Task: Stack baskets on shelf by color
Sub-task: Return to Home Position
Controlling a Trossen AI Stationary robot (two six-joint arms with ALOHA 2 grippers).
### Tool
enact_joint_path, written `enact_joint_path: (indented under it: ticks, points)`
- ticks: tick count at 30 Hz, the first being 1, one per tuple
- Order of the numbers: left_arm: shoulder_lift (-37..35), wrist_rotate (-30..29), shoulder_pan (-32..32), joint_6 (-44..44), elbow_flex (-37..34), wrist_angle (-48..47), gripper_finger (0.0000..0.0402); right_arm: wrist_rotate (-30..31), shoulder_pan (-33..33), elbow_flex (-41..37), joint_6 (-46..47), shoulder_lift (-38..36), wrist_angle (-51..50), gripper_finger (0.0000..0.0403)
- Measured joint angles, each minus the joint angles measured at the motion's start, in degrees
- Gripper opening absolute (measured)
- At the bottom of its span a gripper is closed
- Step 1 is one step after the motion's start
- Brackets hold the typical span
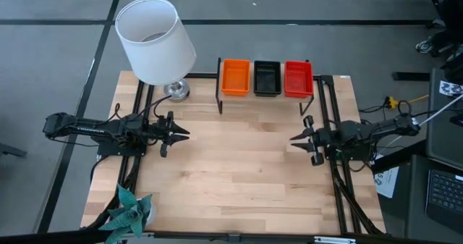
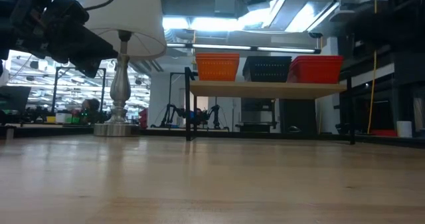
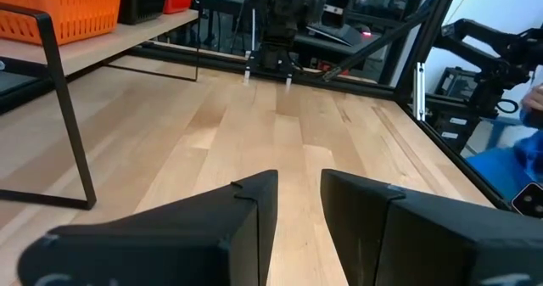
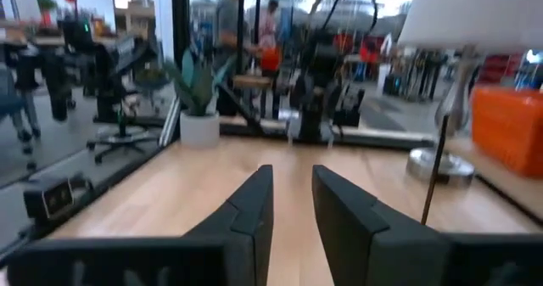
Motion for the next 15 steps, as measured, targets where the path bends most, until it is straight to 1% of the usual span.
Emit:
enact_joint_path:
  ticks: [3,6,10,15]
  points:
    - [0.0,0.0,0.0,0.0,0.0,0.0,0.0085,0.0,-0.1,0.0,0.5,-3.4,-1.0,0.0086]
    - [0.0,0.0,0.0,0.0,0.0,0.0,0.0085,-0.5,-0.1,0.0,5.8,-5.4,-4.0,0.0086]
    - [0.0,0.0,0.0,0.0,0.0,0.0,0.0085,-0.5,-0.1,0.0,10.8,-5.5,-4.0,0.0086]
    - [0.0,0.0,0.0,0.0,0.0,0.0,0.0085,-0.5,-0.1,0.0,11.5,-5.5,-4.0,0.0086]
